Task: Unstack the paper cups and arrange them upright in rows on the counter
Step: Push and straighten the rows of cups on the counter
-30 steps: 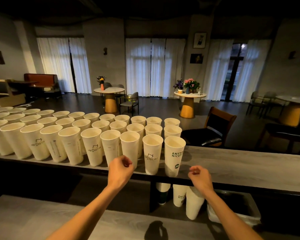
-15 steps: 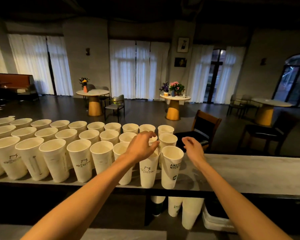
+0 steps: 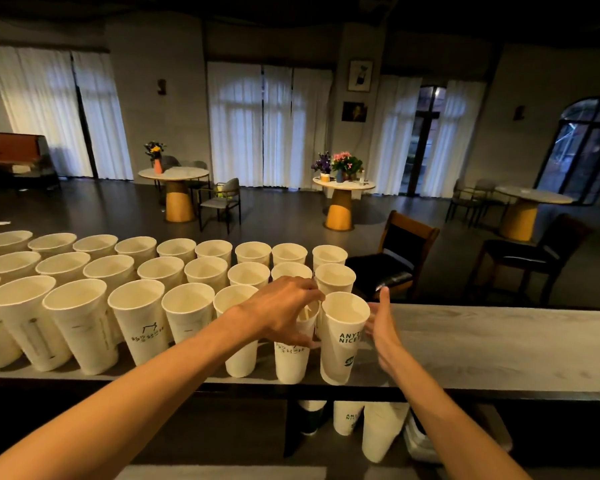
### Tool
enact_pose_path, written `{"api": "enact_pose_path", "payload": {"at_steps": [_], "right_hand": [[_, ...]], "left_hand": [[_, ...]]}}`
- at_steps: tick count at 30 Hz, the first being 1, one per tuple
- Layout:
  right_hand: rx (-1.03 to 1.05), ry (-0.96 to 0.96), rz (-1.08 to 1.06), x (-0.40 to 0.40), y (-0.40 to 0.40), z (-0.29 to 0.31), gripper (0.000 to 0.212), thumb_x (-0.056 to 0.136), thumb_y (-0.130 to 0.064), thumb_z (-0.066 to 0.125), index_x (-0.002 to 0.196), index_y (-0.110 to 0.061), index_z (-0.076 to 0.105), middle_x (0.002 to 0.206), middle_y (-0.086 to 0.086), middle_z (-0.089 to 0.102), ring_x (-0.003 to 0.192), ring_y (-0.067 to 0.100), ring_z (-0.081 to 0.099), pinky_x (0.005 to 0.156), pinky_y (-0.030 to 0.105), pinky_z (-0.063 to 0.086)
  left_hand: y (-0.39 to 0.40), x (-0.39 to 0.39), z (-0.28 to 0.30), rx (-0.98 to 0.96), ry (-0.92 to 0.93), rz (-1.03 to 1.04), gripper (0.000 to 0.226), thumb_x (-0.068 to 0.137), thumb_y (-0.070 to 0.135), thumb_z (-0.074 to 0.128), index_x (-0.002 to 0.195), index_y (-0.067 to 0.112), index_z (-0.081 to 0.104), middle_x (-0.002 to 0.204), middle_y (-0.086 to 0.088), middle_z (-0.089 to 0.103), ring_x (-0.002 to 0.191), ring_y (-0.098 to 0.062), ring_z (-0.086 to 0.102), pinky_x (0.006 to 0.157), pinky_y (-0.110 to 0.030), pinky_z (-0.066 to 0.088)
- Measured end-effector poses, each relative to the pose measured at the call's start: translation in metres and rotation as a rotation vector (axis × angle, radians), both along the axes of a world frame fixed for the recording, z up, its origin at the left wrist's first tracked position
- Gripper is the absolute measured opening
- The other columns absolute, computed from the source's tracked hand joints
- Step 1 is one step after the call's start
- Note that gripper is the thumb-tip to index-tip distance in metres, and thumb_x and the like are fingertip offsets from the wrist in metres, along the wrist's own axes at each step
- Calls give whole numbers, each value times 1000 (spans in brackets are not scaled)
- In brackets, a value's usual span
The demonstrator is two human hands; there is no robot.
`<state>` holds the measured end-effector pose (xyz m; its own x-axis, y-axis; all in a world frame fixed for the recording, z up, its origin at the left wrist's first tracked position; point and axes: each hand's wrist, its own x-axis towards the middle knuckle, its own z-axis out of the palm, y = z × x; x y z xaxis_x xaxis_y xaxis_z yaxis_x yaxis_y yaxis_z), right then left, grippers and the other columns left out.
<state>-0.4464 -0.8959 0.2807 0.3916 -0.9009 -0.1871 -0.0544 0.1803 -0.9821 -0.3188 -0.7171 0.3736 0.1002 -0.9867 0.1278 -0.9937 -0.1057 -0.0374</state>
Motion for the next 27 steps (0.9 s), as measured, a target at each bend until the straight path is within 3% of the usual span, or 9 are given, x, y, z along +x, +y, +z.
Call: {"api": "enact_pose_path", "payload": {"at_steps": [3,9,15,21,27], "right_hand": [[93,-67,29,-1,7,-6,82,96,-71,18,146,-12,46,145,15,52,135,32,47,114,50,30],[176,-84,78,-6,20,-31,85,92,-76,16,142,-15,49,146,14,52,138,33,44,117,54,27],[261,-105,33,-4,31,-47,88,90,-79,19,140,-14,51,142,13,55,133,31,48,115,55,32],[244,-132,8,-4,36,-50,81,95,-72,18,141,-15,52,139,11,58,130,31,50,103,46,37],[185,-121,-28,2,47,-53,81,90,-78,21,130,-21,63,128,10,66,116,29,59,106,51,43]], "left_hand": [[-1,3,-1,10,13,26,89,74,47,86,150,29,44,151,2,50,137,-23,49,107,-42,48],[2,1,1,22,44,63,88,74,29,89,150,25,45,151,0,51,135,-24,51,103,-38,52],[3,-4,6,36,41,67,83,73,29,90,147,23,51,147,0,55,132,-23,54,100,-39,55],[8,-4,10,20,56,77,82,74,28,89,147,23,51,147,-1,55,131,-23,55,99,-35,54],[10,-4,10,12,74,85,83,74,28,89,147,23,50,148,0,55,132,-23,54,100,-35,53]]}}
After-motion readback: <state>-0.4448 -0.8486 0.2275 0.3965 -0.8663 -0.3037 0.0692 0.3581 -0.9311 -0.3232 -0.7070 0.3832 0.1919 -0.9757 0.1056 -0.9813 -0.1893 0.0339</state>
